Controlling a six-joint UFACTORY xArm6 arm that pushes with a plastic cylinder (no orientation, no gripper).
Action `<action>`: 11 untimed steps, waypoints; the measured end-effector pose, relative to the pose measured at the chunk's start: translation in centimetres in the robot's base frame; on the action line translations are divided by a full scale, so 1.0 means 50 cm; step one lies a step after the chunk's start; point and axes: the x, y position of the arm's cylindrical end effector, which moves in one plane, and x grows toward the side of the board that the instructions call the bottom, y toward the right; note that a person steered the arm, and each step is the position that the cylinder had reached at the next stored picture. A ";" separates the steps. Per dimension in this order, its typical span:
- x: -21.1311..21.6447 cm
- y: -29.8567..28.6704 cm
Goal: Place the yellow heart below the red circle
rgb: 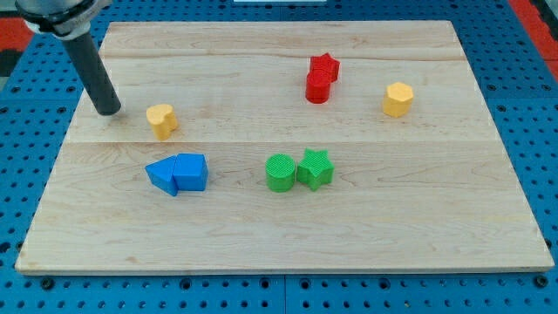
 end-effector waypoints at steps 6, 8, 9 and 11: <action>0.094 0.179; 0.008 0.240; 0.062 0.277; 0.030 0.296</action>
